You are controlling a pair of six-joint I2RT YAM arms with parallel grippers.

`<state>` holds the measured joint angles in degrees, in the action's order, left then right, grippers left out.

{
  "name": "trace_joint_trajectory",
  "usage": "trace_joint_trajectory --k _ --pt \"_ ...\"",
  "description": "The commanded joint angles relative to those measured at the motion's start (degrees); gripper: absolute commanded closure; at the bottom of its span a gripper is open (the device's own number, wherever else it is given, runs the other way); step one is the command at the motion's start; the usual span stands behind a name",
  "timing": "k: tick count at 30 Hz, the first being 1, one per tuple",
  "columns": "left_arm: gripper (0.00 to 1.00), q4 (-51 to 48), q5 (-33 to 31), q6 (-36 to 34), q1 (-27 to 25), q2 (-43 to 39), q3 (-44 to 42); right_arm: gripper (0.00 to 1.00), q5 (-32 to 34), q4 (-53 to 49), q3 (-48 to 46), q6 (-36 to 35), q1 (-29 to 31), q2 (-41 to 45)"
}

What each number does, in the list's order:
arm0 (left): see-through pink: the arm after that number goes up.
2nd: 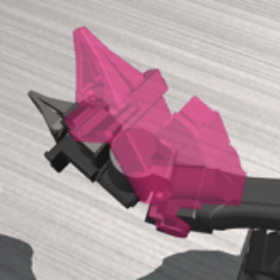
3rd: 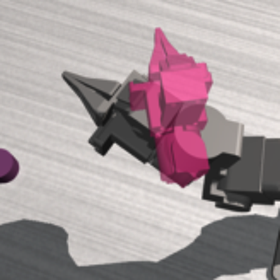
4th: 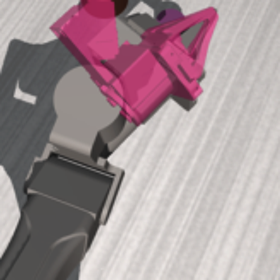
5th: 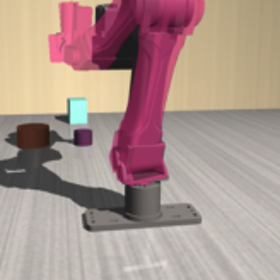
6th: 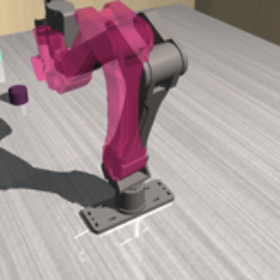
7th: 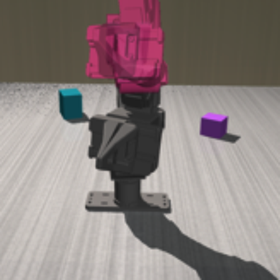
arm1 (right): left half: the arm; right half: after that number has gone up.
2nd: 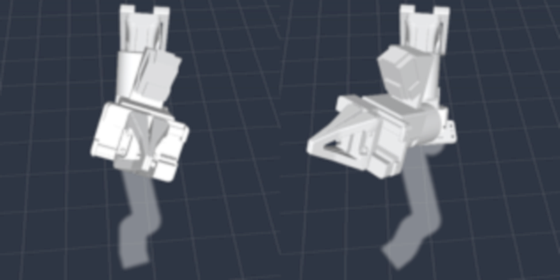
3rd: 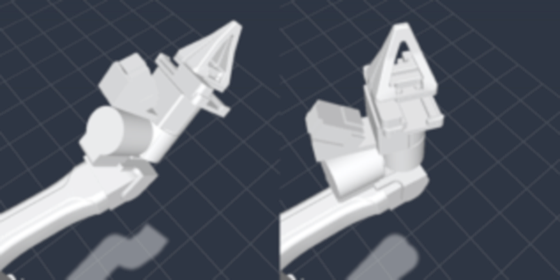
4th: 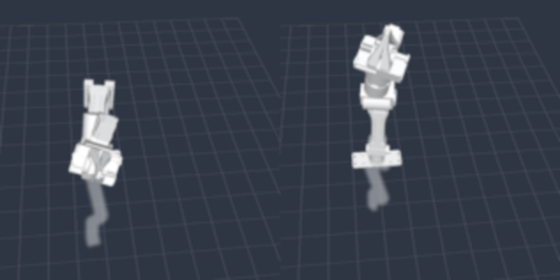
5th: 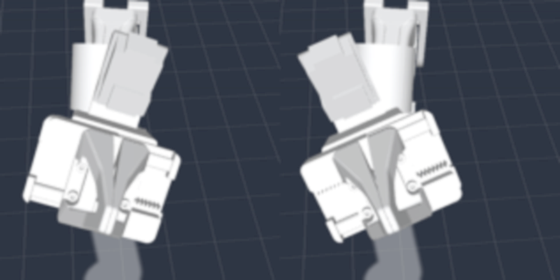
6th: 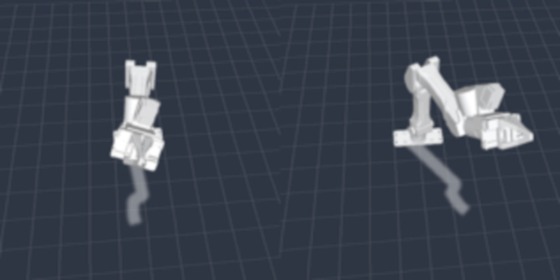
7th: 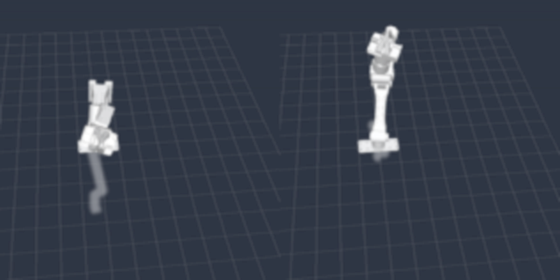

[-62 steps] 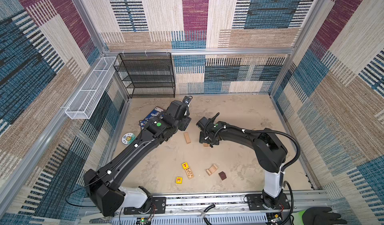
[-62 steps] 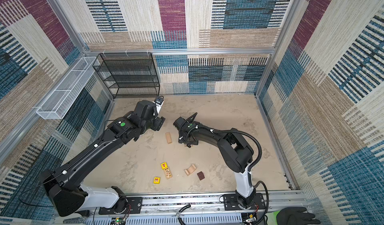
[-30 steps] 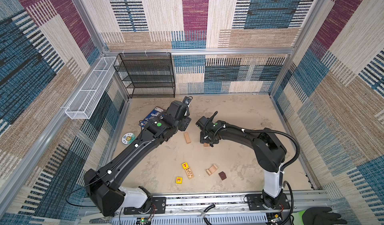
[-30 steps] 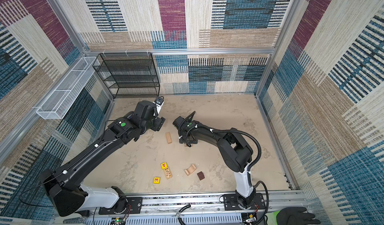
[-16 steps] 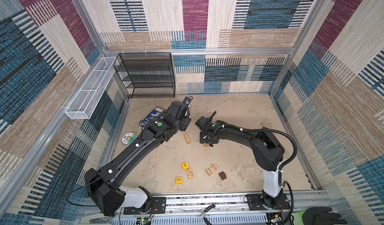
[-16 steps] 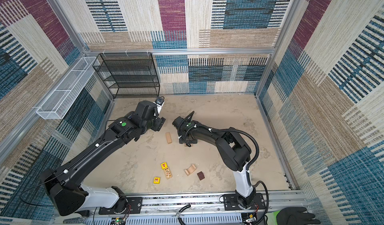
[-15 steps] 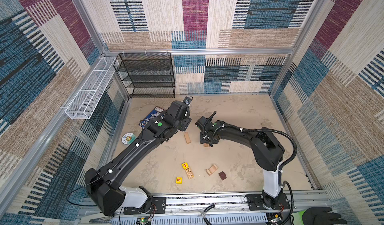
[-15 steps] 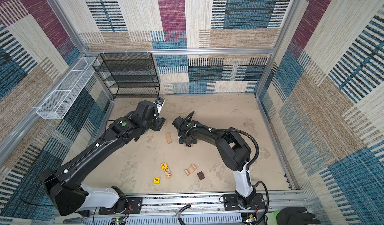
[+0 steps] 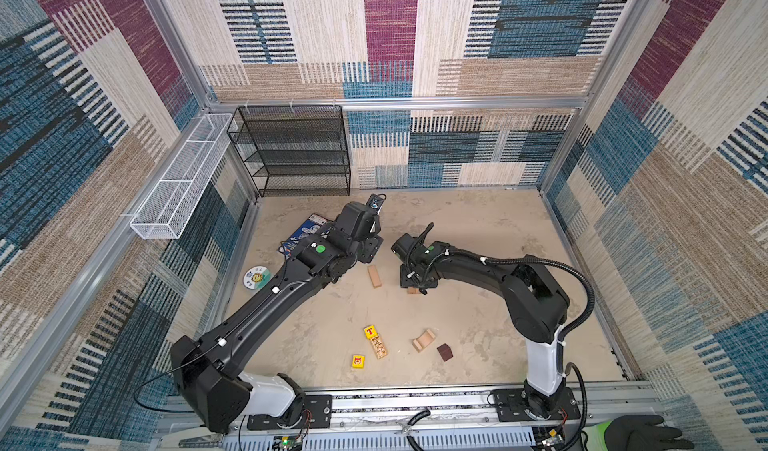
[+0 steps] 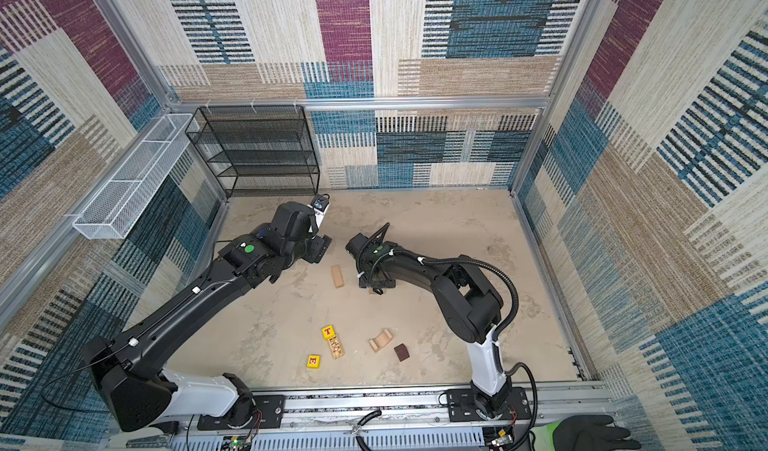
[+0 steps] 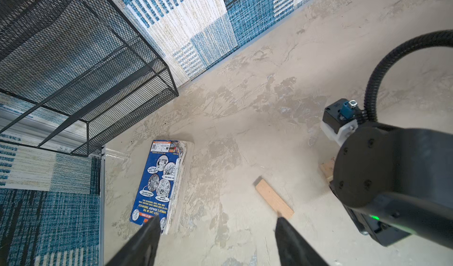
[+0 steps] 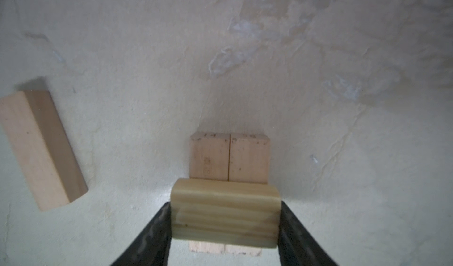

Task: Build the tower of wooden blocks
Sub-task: 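Hold the pine block with the right gripper, squaring it on the bars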

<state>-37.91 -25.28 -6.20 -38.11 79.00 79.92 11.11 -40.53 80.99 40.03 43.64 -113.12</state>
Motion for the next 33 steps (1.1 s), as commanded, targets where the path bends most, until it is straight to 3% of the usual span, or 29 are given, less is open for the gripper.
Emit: trace_joint_trajectory --k 1,33 --pt "0.22 1.0 -0.5 -0.9 0.1 0.0 -0.1 0.37 0.7 0.6 -0.2 0.1 -0.2 0.7" --pt "0.22 1.0 -0.7 -1.0 0.1 -0.2 -0.2 0.36 -1.2 1.2 -0.5 -0.4 -0.6 0.3"
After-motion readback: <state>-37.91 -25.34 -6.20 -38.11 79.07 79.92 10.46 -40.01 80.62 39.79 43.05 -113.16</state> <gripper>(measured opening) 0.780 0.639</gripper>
